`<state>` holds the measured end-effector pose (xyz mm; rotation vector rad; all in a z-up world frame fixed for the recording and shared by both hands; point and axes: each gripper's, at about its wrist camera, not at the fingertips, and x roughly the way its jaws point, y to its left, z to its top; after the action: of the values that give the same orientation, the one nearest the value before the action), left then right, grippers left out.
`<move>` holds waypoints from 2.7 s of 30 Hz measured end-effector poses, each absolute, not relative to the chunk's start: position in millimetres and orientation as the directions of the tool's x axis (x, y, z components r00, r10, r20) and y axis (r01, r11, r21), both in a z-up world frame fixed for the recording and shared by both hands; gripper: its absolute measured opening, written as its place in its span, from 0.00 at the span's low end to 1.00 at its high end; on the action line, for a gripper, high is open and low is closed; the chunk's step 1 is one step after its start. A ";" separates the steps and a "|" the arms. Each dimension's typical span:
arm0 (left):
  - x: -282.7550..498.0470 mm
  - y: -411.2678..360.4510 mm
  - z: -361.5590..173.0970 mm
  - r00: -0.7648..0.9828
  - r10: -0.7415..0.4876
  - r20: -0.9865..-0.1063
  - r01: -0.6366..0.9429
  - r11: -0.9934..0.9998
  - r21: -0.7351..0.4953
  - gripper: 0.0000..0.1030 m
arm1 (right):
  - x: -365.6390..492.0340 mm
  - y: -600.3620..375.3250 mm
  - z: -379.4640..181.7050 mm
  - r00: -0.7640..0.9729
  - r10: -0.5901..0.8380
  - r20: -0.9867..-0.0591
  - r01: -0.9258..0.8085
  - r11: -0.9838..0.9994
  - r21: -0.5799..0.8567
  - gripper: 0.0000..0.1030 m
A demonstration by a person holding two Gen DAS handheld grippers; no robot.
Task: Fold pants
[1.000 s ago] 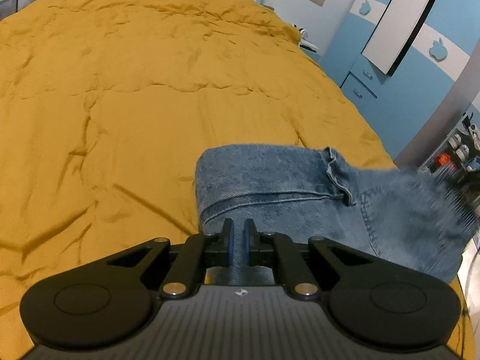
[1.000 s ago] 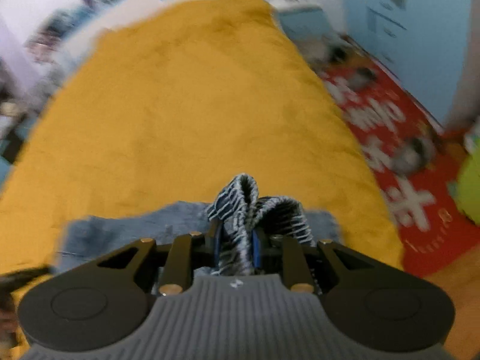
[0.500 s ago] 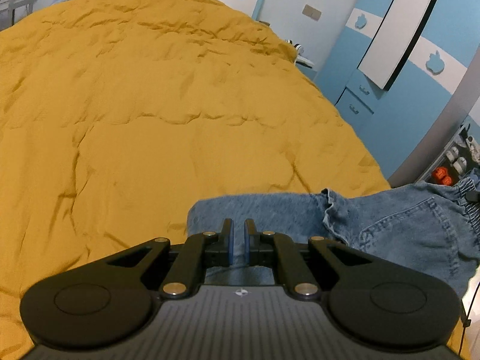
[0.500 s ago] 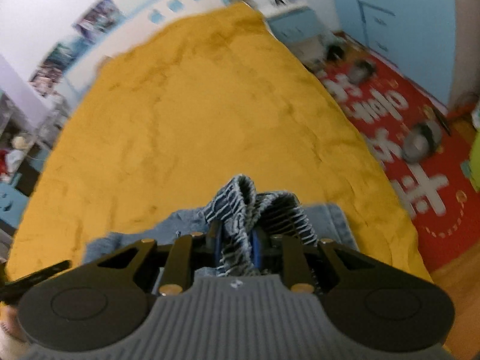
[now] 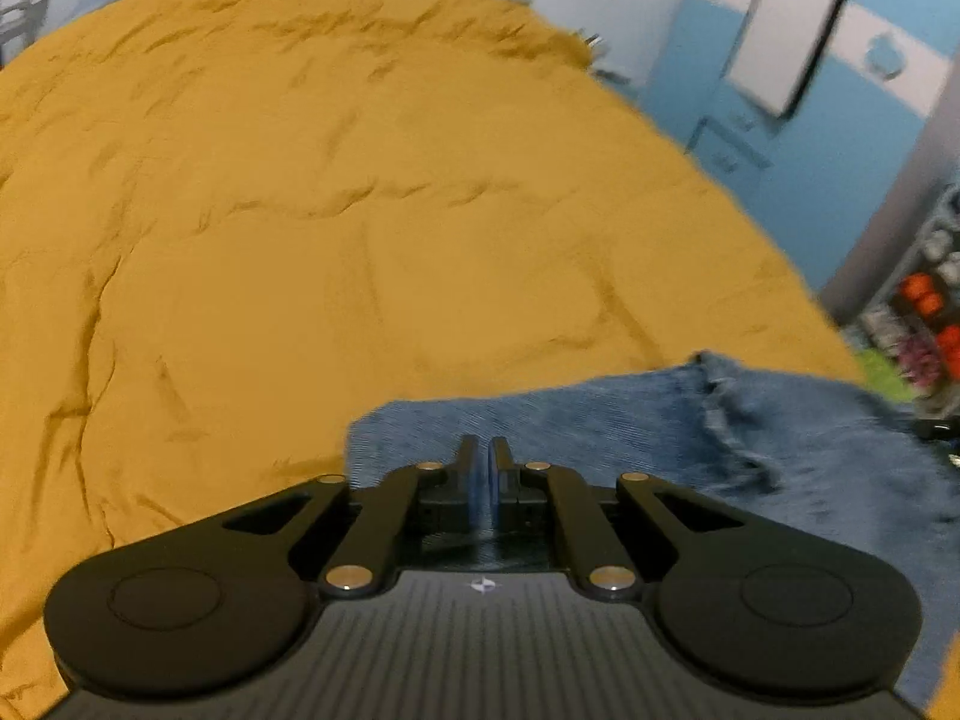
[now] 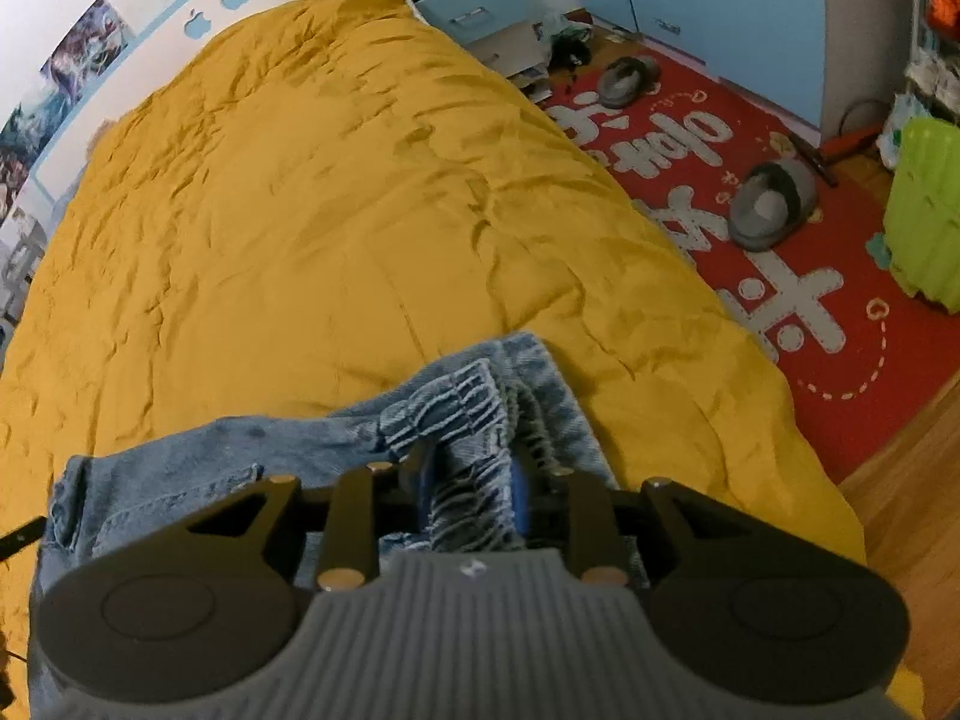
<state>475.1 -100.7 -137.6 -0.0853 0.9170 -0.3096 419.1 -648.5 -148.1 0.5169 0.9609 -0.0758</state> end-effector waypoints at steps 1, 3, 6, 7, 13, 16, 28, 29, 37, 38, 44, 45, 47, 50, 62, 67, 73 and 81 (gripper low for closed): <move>480.7 -102.5 -144.6 0.552 -0.292 -0.781 0.218 0.955 -0.202 0.06 | 418.8 -651.4 -153.0 0.584 0.168 -0.794 0.293 0.869 0.399 0.19; 488.1 -110.2 -155.1 0.544 -0.254 -0.800 0.222 0.963 -0.155 0.06 | 415.4 -658.4 -165.3 0.597 0.180 -0.782 0.320 0.840 0.437 0.20; 493.9 -122.3 -158.8 0.550 -0.194 -0.813 0.232 0.970 -0.074 0.06 | 418.2 -657.2 -171.7 0.604 0.161 -0.780 0.340 0.834 0.435 0.22; 493.5 -125.1 -155.9 0.556 -0.176 -0.812 0.238 0.970 -0.047 0.06 | 419.4 -654.9 -170.3 0.602 0.145 -0.785 0.340 0.843 0.416 0.27; 463.5 -110.4 -117.1 0.600 -0.201 -0.774 0.269 0.962 -0.041 0.06 | 401.8 -642.7 -122.7 0.621 -0.015 -0.783 0.302 0.927 0.222 0.32; 432.3 -105.7 -94.4 0.612 -0.235 -0.755 0.318 0.947 -0.037 0.06 | 377.5 -640.7 -97.2 0.667 -0.014 -0.745 0.258 0.942 0.214 0.32; 326.7 -101.0 -102.1 0.522 -0.337 -0.784 0.410 0.905 -0.116 0.06 | 309.5 -574.4 -122.2 0.683 -0.105 -0.723 0.082 0.994 -0.067 0.28; 322.4 -101.1 -108.8 0.507 -0.326 -0.798 0.414 0.904 -0.106 0.06 | 307.1 -579.7 -131.1 0.675 -0.095 -0.732 0.092 0.995 -0.043 0.28; 317.7 -83.6 -141.9 0.426 -0.252 -0.869 0.334 0.936 -0.108 0.06 | 300.4 -590.7 -162.4 0.659 -0.073 -0.749 0.158 0.986 0.043 0.28; 314.9 -81.4 -136.7 0.427 -0.248 -0.870 0.335 0.937 -0.102 0.06 | 302.8 -589.3 -161.9 0.654 -0.078 -0.752 0.164 0.986 0.040 0.28; 277.6 -53.9 -111.9 0.470 -0.313 -0.825 0.333 0.929 -0.163 0.10 | 299.9 -578.6 -133.7 0.670 -0.126 -0.731 0.229 0.972 0.042 0.29; 267.4 -55.1 -109.5 0.483 -0.317 -0.816 0.353 0.924 -0.149 0.16 | 291.6 -575.3 -125.6 0.696 -0.113 -0.709 0.232 0.970 0.073 0.29; 250.8 -59.9 -109.9 0.501 -0.308 -0.809 0.401 0.911 -0.098 0.40 | 271.4 -563.0 -110.9 0.737 -0.049 -0.674 0.205 0.967 0.154 0.36; 242.7 -72.8 -117.6 0.520 -0.285 -0.805 0.427 0.903 -0.044 0.57 | 246.5 -535.5 -106.1 0.742 0.028 -0.670 0.167 0.960 0.226 0.44; 259.5 -87.5 -141.2 0.578 -0.218 -0.787 0.324 0.946 -0.025 0.18 | 215.9 -450.1 -154.8 0.721 0.095 -0.686 0.159 0.942 0.296 0.45; 259.5 -86.0 -137.2 0.537 -0.211 -0.817 0.373 0.928 0.006 0.11 | 216.9 -454.4 -170.1 0.703 0.103 -0.703 0.184 0.929 0.320 0.44; 255.1 -69.3 -162.2 0.440 -0.177 -0.880 0.285 0.957 -0.050 0.00 | 220.1 -456.3 -176.2 0.678 0.096 -0.729 0.185 0.937 0.296 0.43; 259.2 -41.9 -119.3 0.456 -0.357 -0.815 0.274 0.928 -0.253 0.18 | 227.2 -456.4 -170.3 0.653 0.101 -0.751 0.168 0.947 0.274 0.45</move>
<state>259.2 -41.9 -119.3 -0.0898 1.0265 -0.3894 227.2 -456.4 -170.3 0.3352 0.8626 -0.0389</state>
